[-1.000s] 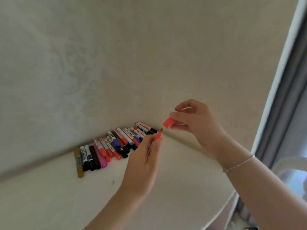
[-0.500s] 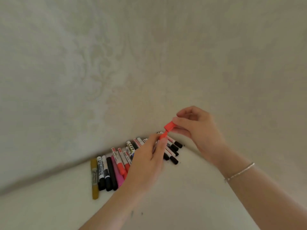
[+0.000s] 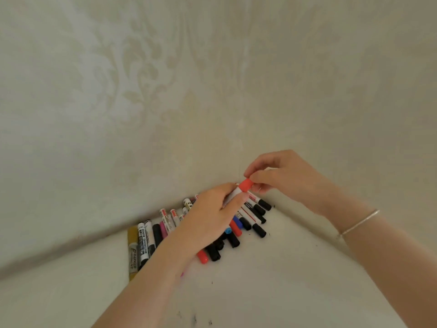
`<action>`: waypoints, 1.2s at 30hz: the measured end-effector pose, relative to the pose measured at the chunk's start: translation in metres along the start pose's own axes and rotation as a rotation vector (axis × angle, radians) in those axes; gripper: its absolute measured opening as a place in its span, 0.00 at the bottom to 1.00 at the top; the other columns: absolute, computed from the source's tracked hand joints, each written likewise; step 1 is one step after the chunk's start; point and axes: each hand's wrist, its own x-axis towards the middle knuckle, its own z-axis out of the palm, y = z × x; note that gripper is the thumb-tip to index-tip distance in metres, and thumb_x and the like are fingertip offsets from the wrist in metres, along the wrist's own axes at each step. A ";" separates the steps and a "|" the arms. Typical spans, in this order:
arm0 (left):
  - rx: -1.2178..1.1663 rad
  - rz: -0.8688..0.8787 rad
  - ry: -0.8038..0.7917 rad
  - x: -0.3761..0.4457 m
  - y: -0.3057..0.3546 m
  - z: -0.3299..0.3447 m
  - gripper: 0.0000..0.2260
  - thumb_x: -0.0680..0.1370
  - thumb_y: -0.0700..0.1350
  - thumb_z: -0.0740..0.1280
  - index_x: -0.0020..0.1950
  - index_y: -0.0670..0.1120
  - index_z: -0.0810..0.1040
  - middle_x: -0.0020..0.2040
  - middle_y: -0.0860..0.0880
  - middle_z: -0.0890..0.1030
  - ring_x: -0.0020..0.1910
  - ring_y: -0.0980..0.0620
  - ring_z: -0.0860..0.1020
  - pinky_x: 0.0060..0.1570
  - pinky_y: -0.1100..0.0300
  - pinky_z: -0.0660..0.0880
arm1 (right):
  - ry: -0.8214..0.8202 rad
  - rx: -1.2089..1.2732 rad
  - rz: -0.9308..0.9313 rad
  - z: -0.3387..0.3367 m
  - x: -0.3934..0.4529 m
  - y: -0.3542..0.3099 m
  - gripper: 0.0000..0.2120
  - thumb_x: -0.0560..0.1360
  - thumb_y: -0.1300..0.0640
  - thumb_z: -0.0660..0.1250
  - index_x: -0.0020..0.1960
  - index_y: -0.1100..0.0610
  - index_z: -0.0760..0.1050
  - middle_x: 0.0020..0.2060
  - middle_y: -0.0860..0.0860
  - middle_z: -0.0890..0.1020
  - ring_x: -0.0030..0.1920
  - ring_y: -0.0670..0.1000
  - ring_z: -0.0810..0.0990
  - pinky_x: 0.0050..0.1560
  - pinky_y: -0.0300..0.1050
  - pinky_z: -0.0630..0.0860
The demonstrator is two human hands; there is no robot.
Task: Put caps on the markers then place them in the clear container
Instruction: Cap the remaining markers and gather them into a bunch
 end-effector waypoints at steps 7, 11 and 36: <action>0.081 0.090 -0.042 0.013 -0.006 -0.016 0.16 0.78 0.61 0.57 0.61 0.59 0.75 0.27 0.57 0.73 0.24 0.59 0.68 0.29 0.68 0.66 | -0.054 -0.039 -0.002 0.016 0.016 0.000 0.11 0.75 0.62 0.58 0.34 0.56 0.70 0.22 0.47 0.74 0.21 0.47 0.67 0.24 0.40 0.63; 0.078 0.102 -0.011 0.021 -0.007 -0.023 0.13 0.79 0.58 0.60 0.55 0.52 0.79 0.28 0.54 0.72 0.24 0.58 0.67 0.29 0.64 0.64 | 0.107 -0.097 -0.060 0.027 0.024 -0.001 0.11 0.74 0.59 0.58 0.32 0.57 0.68 0.21 0.45 0.68 0.23 0.45 0.63 0.29 0.41 0.61; 0.323 0.164 0.101 0.024 -0.029 -0.035 0.21 0.75 0.62 0.63 0.63 0.54 0.76 0.45 0.58 0.76 0.41 0.64 0.75 0.44 0.66 0.70 | -0.108 0.098 -0.002 0.025 0.027 -0.002 0.03 0.77 0.62 0.63 0.44 0.59 0.71 0.32 0.56 0.79 0.30 0.52 0.81 0.31 0.42 0.77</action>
